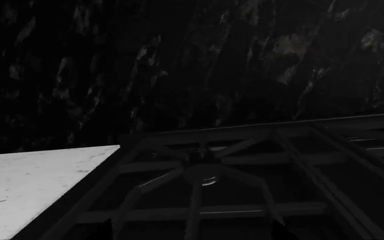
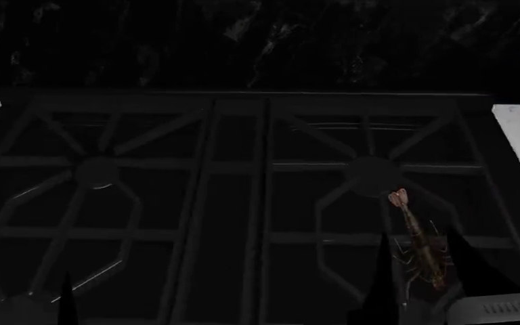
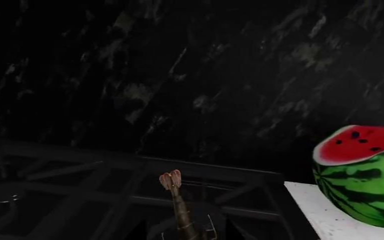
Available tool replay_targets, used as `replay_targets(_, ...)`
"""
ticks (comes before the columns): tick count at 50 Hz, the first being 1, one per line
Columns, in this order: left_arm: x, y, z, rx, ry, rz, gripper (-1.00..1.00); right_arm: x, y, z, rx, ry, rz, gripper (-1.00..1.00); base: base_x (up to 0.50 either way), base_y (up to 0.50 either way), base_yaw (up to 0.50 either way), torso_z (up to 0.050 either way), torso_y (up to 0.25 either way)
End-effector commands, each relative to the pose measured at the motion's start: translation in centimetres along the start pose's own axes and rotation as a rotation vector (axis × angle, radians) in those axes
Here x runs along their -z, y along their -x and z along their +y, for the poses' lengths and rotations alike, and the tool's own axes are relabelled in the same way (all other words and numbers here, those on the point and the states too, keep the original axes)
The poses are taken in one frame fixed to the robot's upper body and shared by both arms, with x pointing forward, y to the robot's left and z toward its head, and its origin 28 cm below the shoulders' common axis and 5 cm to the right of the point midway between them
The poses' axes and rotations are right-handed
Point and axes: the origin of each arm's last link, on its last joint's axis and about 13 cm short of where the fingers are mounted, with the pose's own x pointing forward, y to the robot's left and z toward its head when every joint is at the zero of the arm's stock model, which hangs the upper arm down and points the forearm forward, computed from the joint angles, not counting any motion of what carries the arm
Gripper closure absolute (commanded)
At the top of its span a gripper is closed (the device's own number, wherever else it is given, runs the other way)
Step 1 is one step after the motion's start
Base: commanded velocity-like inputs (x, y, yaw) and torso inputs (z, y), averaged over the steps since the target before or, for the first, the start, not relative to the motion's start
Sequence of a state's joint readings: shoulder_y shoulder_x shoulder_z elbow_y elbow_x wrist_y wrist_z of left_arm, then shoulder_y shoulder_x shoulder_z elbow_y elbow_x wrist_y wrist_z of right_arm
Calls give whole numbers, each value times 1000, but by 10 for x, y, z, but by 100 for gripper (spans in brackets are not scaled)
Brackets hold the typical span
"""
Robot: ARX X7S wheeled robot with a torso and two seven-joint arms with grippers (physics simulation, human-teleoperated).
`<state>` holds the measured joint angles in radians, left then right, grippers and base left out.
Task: Pick the shrimp from the counter and place it in the microwave.
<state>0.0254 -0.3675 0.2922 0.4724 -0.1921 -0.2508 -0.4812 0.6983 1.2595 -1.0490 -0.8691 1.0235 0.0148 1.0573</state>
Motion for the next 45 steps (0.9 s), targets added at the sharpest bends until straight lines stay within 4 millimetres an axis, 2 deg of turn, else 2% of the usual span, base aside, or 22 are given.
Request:
replay_targets(1, 5, -3, 5, -2, 23, 22, -100, -3, -5, 1, -21, 14, -59, 100, 27, 469, 0, 0, 0)
replay_targets(30, 6, -3, 6, -1, 18, 26, -100, 2, -5, 2, -27, 10, -50, 100, 29, 454, 0, 0, 0)
replay_targets(37, 7, -3, 7, -2, 18, 27, -100, 0, -4, 2, -19, -3, -63, 100, 5, 38, 0, 0, 0)
replay_targets(45, 6, -5, 5, 3, 20, 25, -100, -17, 1, -4, 0, 26, -110, 100, 1, 1, 0, 0, 0)
